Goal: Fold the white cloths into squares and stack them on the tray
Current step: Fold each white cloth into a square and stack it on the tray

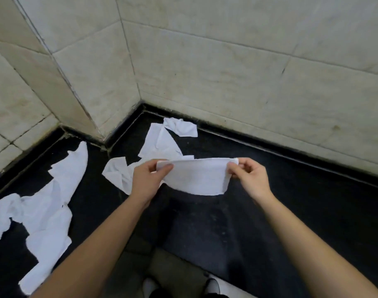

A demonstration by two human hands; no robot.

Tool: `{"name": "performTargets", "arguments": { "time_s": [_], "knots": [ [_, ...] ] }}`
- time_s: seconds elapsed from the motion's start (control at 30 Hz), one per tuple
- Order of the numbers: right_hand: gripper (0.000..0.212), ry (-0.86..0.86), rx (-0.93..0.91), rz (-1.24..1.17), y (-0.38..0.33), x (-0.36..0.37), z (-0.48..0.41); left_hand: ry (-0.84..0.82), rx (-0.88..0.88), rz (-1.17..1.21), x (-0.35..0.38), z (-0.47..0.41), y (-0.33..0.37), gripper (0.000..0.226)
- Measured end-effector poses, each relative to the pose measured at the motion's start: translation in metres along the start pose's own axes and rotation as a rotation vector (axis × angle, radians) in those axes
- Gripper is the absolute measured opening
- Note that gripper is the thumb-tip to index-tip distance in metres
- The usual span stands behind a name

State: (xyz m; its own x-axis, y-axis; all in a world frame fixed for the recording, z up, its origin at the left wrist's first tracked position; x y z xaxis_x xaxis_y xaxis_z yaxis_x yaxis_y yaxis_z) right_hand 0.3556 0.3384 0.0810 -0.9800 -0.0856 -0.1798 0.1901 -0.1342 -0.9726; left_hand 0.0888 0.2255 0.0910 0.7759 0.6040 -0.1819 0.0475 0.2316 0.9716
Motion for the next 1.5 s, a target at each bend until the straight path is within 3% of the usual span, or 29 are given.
{"name": "performTargets", "arguments": {
  "time_s": [0.13,0.27,0.37,0.47,0.6,0.7,0.8,0.87,0.93,1.03,1.17,1.37,1.5],
  "knots": [
    [0.004,0.143,-0.067,-0.023,0.007,-0.031,0.016,-0.039,0.190,-0.067,0.026,0.000,0.015,0.008],
    [0.005,0.194,-0.066,0.065,0.047,-0.042,0.054,-0.148,0.342,-0.278,0.030,0.025,-0.027,0.010],
    [0.015,0.139,-0.136,0.430,0.093,-0.047,0.088,-0.337,0.554,-0.553,0.018,0.040,-0.079,0.008],
    [0.013,-0.085,-0.089,0.837,0.144,-0.049,0.122,-0.561,0.641,-0.845,0.008,0.054,-0.131,0.014],
    [0.020,-0.330,-0.077,1.070,0.186,-0.043,0.158,-0.745,0.677,-0.992,-0.003,0.075,-0.180,0.020],
    [0.019,-0.283,-0.164,1.083,0.196,-0.043,0.171,-0.786,0.750,-1.001,-0.009,0.083,-0.197,0.008],
    [0.019,-0.250,-0.287,1.083,0.203,-0.048,0.174,-0.812,0.741,-1.041,-0.013,0.083,-0.200,0.027],
    [0.021,-0.334,-0.342,1.098,0.202,-0.049,0.175,-0.868,0.664,-1.058,-0.016,0.085,-0.197,0.025],
    [0.027,-0.441,-0.299,1.106,0.198,-0.052,0.174,-0.915,0.470,-1.060,-0.020,0.082,-0.196,0.015],
    [0.028,-0.425,-0.122,0.908,0.186,-0.055,0.165,-0.822,0.181,-0.908,-0.024,0.068,-0.192,0.007],
    [0.009,-0.100,0.099,0.590,0.180,-0.048,0.131,-0.570,-0.017,-0.642,-0.015,0.047,-0.182,0.012],
    [0.017,0.105,0.218,0.551,0.173,-0.017,0.078,-0.230,-0.094,-0.577,0.017,0.015,-0.177,0.015],
    [0.024,0.159,0.199,0.669,0.176,-0.009,0.052,-0.179,-0.025,-0.607,0.036,-0.006,-0.174,0.016]
  ]
}}
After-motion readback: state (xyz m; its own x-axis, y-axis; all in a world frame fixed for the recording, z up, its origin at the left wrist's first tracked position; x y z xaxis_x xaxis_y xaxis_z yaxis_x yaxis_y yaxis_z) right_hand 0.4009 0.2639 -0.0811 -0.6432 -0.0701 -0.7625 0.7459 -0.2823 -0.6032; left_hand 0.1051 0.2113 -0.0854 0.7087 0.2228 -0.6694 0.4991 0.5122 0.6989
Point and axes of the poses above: each hand's wrist, its own z-axis away from the middle knuckle, its own x-axis out of the palm, y = z × x, the point moved 3 cm from there along -z, towards the middle knuckle, and after that the axes turned 5 degrees about y, right-handed, at the moved point
